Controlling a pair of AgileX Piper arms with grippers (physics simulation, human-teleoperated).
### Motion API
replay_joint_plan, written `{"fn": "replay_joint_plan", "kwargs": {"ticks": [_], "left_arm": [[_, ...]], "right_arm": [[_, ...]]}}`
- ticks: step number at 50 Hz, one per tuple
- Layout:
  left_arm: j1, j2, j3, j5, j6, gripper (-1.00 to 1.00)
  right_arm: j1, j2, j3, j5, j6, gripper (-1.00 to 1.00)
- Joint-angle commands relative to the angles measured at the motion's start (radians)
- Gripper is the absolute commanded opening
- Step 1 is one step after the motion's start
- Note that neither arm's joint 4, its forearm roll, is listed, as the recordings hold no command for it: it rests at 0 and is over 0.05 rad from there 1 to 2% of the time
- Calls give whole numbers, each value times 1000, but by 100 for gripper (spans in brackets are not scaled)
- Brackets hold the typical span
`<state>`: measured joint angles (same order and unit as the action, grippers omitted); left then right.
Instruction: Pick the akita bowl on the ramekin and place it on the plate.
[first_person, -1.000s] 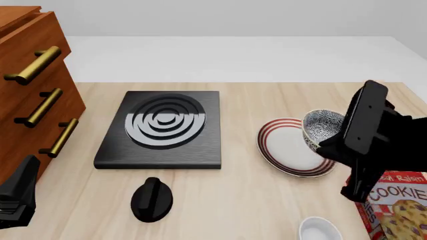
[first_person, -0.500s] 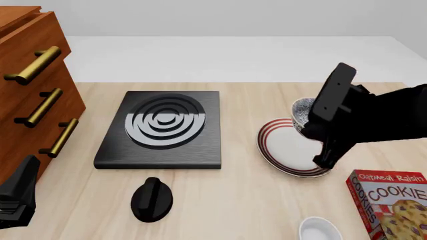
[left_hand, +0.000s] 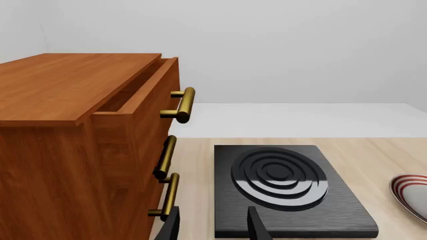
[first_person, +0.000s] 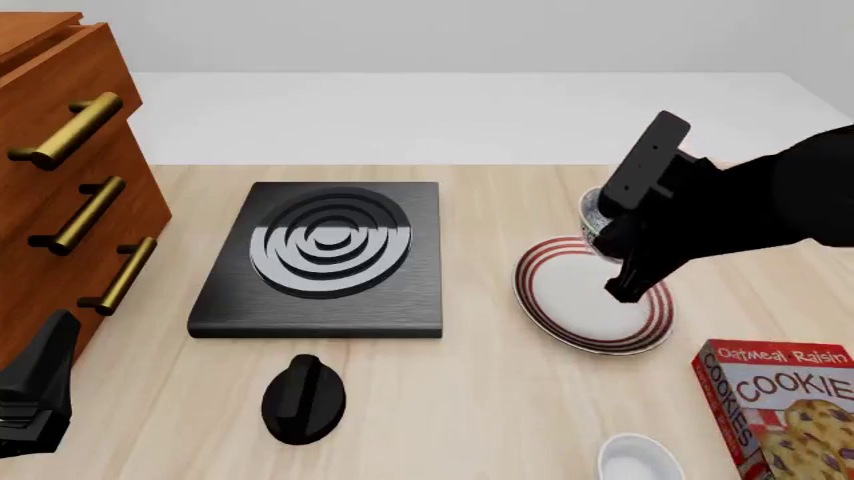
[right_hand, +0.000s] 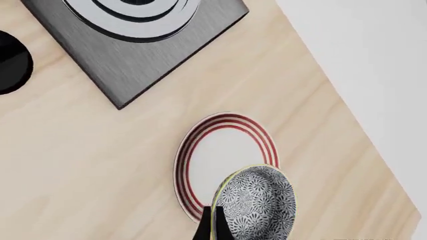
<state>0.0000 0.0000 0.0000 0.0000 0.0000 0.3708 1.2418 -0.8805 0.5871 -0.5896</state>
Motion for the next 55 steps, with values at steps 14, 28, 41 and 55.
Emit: {"fn": "replay_joint_plan", "kwargs": {"ticks": [14, 28, 41, 55], "left_arm": [[0, 0, 0, 0, 0, 100], [0, 0, 0, 0, 0, 100], [0, 0, 0, 0, 0, 100], [0, 0, 0, 0, 0, 100]], "right_arm": [[-53, 129, -51, -61, -8, -100], [-66, 191, -62, -94, -19, -100], [-74, 227, -51, -122, -30, -100], [-55, 291, -59, -151, -2, -100]]}}
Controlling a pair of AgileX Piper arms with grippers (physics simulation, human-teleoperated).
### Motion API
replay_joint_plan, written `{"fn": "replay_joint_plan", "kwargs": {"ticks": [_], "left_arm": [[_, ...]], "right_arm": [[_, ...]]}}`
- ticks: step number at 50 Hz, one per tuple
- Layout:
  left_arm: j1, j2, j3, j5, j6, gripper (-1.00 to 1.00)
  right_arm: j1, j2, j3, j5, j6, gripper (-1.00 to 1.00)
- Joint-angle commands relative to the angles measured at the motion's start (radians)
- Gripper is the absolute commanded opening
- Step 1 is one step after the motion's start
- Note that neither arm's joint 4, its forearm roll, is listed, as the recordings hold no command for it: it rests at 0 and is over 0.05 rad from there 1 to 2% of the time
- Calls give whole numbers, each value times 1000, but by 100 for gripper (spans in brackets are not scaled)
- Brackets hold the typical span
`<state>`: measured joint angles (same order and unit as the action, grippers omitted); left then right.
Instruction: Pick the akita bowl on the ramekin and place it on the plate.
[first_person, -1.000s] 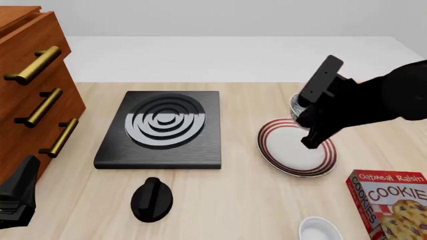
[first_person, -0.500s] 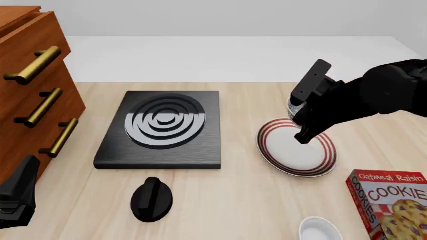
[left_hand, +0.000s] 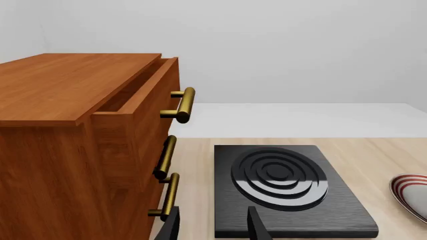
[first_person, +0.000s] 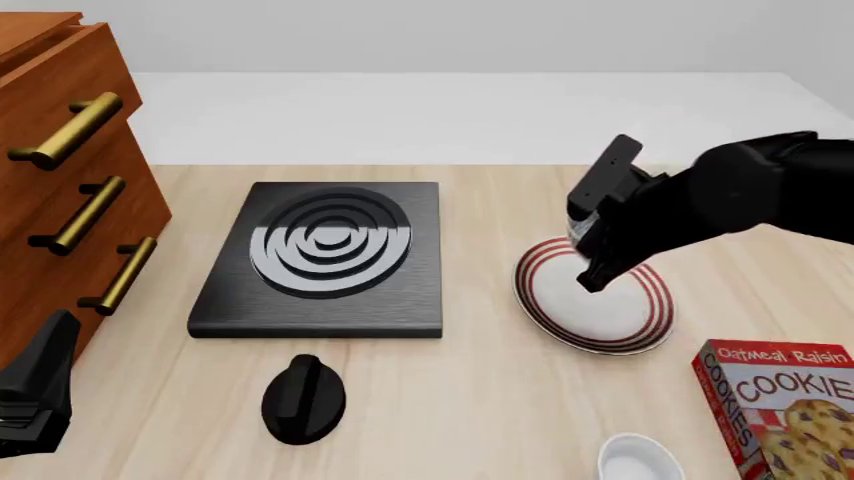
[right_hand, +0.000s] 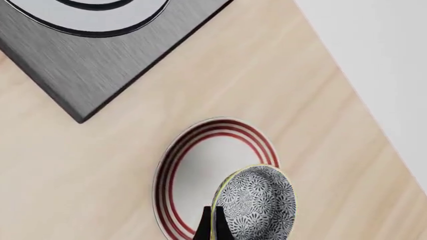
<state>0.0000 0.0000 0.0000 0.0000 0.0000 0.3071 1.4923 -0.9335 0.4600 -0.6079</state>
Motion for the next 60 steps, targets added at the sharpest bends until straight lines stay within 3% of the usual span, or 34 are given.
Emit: {"fn": "replay_joint_plan", "kwargs": {"ticks": [1, 26, 60], "left_arm": [[0, 0, 0, 0, 0, 100], [0, 0, 0, 0, 0, 100], [0, 0, 0, 0, 0, 100]], "right_arm": [[8, 44, -7, -26, 19, -100], [-43, 122, 19, -100, 9, -100], [-33, 187, 36, -147, 41, -100]]}}
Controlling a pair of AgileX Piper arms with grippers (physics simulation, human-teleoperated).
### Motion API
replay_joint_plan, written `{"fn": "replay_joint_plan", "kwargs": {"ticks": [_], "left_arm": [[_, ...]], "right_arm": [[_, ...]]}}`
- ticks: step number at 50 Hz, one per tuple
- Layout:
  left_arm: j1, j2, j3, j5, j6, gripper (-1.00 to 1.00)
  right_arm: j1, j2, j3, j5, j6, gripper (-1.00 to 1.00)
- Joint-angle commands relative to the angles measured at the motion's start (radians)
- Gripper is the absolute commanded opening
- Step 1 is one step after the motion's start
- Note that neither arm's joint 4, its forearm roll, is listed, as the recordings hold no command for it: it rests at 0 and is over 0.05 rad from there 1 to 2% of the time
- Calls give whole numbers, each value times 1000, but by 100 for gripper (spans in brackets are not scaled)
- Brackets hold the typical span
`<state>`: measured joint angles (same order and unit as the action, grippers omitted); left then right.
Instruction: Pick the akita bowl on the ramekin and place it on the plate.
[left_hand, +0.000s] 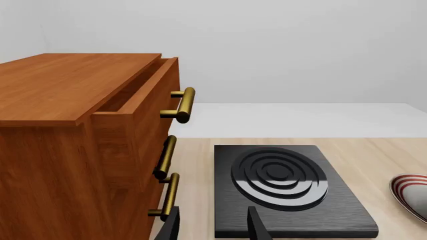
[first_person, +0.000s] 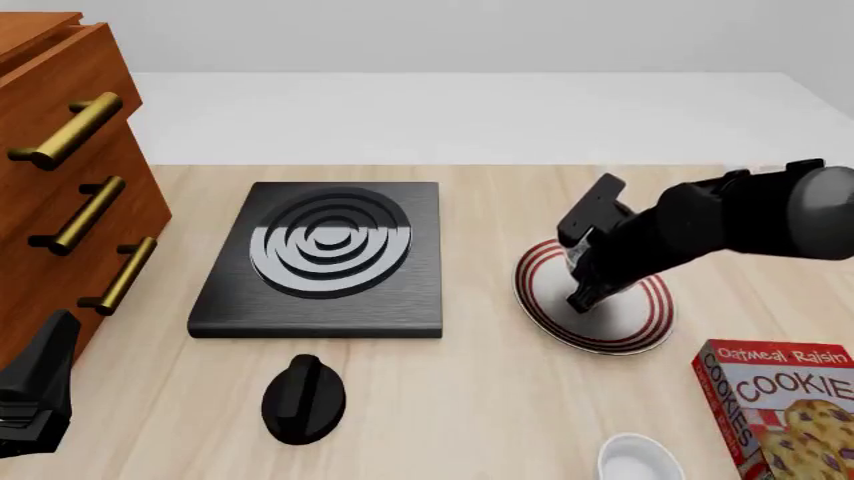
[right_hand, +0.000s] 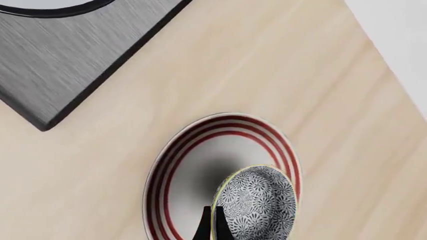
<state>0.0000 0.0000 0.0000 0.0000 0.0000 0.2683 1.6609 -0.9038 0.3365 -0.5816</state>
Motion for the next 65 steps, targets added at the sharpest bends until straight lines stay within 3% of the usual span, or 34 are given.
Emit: {"fn": "replay_joint_plan", "kwargs": {"ticks": [1, 36, 42, 44, 45, 58, 65], "left_arm": [[0, 0, 0, 0, 0, 100], [0, 0, 0, 0, 0, 100], [0, 0, 0, 0, 0, 100], [0, 0, 0, 0, 0, 100], [0, 0, 0, 0, 0, 100], [0, 0, 0, 0, 0, 100], [0, 0, 0, 0, 0, 100]], "right_arm": [[9, 17, 8, -21, 19, -100], [7, 90, 45, -86, 44, -100], [0, 98, 46, -93, 42, -100], [-5, 74, 54, -92, 15, -100], [-11, 69, 51, -84, 17, 100], [-59, 24, 41, -62, -23, 100], [-47, -22, 30, -21, -13, 100]]}}
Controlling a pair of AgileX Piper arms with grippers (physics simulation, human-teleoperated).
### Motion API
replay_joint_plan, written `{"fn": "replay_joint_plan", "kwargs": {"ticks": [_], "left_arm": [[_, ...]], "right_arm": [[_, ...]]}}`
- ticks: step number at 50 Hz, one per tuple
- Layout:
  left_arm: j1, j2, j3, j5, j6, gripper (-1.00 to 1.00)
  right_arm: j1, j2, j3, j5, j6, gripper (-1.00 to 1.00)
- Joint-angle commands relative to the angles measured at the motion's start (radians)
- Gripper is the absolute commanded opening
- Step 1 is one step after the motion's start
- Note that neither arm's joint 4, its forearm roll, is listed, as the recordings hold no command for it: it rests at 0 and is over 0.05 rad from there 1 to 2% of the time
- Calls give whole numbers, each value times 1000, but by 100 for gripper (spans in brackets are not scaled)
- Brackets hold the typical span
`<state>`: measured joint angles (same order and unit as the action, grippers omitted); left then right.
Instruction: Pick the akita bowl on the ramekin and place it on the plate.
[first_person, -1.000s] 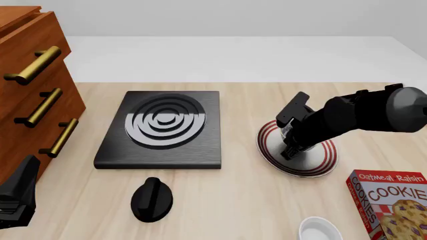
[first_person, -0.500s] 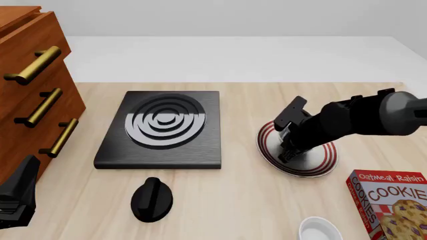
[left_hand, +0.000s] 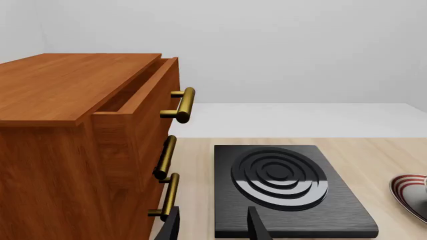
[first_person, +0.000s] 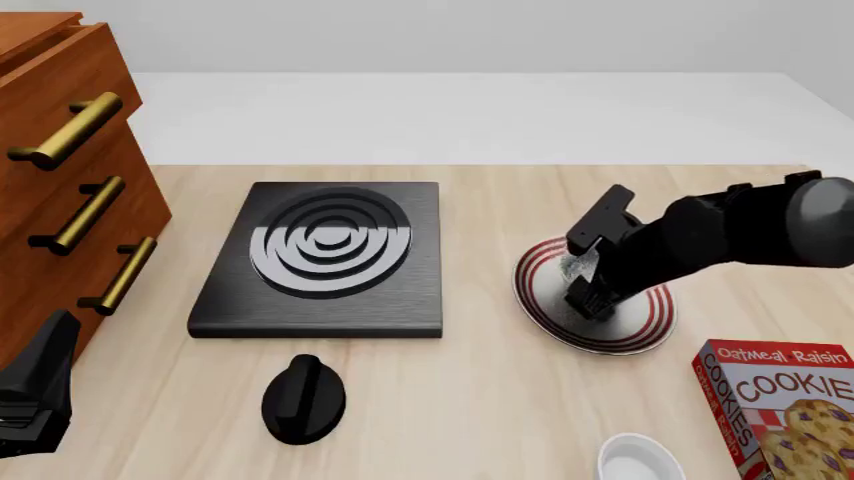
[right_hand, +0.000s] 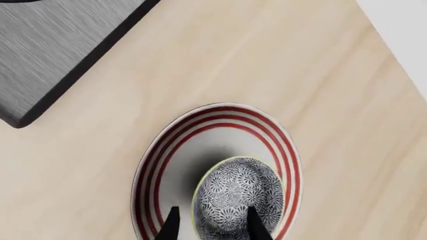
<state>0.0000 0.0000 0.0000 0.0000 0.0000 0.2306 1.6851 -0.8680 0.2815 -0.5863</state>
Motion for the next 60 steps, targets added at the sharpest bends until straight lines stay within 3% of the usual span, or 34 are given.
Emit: {"fn": "replay_joint_plan", "kwargs": {"ticks": [1, 20, 29, 35, 45, 50, 57, 60], "left_arm": [[0, 0, 0, 0, 0, 100], [0, 0, 0, 0, 0, 100], [0, 0, 0, 0, 0, 100], [0, 0, 0, 0, 0, 100], [0, 0, 0, 0, 0, 100], [0, 0, 0, 0, 0, 100], [0, 0, 0, 0, 0, 100], [0, 0, 0, 0, 0, 100]], "right_arm": [[-8, -55, -7, 39, -8, 100], [22, -183, 14, 94, 46, 100], [92, -250, 30, 38, 198, 100], [65, -283, 73, -30, 189, 100], [69, -356, 105, -74, 255, 100], [82, -386, 121, -113, 362, 100], [71, -397, 154, -171, 412, 100], [87, -401, 191, -205, 475, 100]]}}
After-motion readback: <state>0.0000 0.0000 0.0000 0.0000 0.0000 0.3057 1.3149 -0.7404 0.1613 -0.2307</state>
